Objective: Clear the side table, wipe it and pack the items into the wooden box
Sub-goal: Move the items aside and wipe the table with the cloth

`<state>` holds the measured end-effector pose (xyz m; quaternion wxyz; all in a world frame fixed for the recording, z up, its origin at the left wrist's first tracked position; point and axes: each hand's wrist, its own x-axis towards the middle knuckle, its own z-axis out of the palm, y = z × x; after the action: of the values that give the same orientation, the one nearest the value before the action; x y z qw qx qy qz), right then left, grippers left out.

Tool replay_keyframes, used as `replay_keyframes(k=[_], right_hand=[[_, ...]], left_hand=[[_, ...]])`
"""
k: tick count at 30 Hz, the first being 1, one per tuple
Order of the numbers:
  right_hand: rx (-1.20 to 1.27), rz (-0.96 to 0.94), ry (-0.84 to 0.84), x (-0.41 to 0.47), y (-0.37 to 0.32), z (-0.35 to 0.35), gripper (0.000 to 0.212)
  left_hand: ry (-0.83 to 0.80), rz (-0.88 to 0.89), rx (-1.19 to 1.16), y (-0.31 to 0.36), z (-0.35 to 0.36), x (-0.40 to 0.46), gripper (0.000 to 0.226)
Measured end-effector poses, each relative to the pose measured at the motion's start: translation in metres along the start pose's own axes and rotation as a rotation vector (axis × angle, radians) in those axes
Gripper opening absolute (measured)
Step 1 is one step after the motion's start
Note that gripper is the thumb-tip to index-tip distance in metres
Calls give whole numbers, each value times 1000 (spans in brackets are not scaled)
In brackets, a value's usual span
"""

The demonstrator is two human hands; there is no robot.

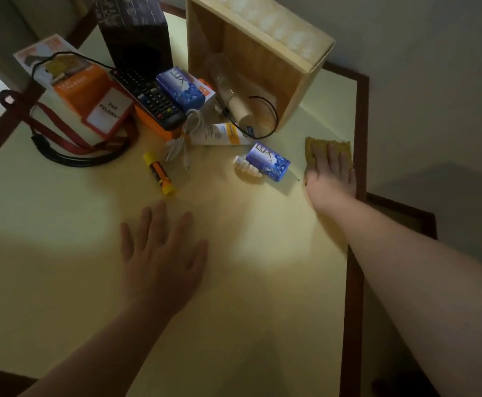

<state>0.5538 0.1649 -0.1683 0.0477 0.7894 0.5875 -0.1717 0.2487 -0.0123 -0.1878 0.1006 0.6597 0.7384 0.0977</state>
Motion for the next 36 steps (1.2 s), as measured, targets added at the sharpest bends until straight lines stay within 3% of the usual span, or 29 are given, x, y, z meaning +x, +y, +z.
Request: replay_keyframes(k=[7,11,18,25,31,36], right_hand=[[14,-44,51,106,-21,-30,58],[-12,-61,46,114,-22,-29,63],[7,12,23,-3,-15,1,56],[11,-59,49,-170,-1,58,57],[-52,-317,8,-283,-22,103,53],[-91,-494,11,-263,-56,99,57]], left_hand=[[110,38,-9,-2,7,1,66],[103,28,-9,-4,8,1,66],[48,10,-42,-2,-2,2,64],[18,-2,-63,-4,-1,1,63],[31,30,-172,-9,-6,1,52],[-73,139,-340,-45,-17,-6,46]])
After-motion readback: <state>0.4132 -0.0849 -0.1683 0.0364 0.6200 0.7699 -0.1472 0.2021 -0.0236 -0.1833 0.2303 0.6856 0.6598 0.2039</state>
